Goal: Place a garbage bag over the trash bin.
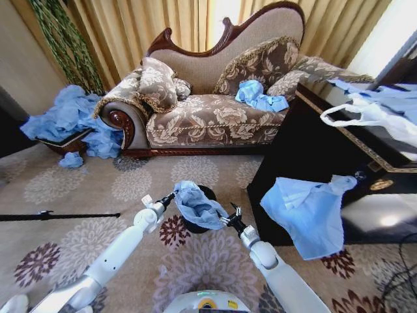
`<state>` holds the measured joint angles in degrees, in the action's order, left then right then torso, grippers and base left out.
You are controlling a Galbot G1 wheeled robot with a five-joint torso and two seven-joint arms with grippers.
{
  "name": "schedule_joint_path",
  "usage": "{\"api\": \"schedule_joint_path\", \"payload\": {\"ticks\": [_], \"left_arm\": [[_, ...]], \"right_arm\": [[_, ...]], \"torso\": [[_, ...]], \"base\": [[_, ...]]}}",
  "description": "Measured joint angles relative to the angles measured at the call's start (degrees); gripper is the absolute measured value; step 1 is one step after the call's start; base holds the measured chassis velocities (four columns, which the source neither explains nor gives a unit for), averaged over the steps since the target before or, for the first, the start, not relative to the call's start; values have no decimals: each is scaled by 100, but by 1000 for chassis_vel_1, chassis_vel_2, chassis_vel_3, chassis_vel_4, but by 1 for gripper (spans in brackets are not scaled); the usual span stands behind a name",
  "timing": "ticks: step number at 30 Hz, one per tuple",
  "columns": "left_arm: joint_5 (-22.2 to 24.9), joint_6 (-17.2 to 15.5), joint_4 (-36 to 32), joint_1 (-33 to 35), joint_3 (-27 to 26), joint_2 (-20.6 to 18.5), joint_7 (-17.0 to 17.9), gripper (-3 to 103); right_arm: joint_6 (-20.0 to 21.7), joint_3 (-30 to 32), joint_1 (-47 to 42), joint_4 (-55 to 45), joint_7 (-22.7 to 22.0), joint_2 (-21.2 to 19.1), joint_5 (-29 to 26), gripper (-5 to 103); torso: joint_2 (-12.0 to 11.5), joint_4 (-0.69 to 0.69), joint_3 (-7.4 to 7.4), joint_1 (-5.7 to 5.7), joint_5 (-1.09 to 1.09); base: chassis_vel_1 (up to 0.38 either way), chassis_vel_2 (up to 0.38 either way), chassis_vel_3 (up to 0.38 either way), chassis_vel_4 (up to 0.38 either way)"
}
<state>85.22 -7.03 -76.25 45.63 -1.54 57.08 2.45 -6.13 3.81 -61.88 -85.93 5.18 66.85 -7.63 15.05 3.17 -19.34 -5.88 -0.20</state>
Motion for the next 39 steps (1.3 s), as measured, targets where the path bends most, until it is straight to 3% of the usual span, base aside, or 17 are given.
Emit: {"api": "schedule_joint_path", "payload": {"ticks": [5, 9, 15, 18, 28, 39], "left_arm": [[12, 0, 10, 14, -20, 11, -4, 0], [15, -2, 44, 21, -27, 16, -16, 0], [18, -3, 72, -2, -12, 44, -23, 0], [22, -5, 104, -42, 9, 58, -24, 0], [36, -6, 118, -83, 47, 54, -25, 0], [185, -11, 16, -342, 217, -72, 25, 0]], "right_arm": [[-34, -36, 72, 125, 170, -15, -27, 58], [-111, -74, 165, 226, 309, -24, -65, 37], [-172, -109, 237, 293, 326, -14, -129, 20], [-193, -118, 251, 313, 359, -17, -134, 4], [-278, -103, 248, 288, 302, -9, -120, 0], [-32, 108, 594, 384, 151, 68, -409, 0]], "torso": [[0, -1, 0, 0, 0], [0, -1, 0, 0, 0], [0, -1, 0, 1, 0], [0, 0, 0, 1, 0], [0, 0, 0, 1, 0], [0, 0, 0, 1, 1]], "base": [[0, 0, 0, 0], [0, 0, 0, 0], [0, 0, 0, 0], [0, 0, 0, 0], [0, 0, 0, 0], [0, 0, 0, 0]]}}
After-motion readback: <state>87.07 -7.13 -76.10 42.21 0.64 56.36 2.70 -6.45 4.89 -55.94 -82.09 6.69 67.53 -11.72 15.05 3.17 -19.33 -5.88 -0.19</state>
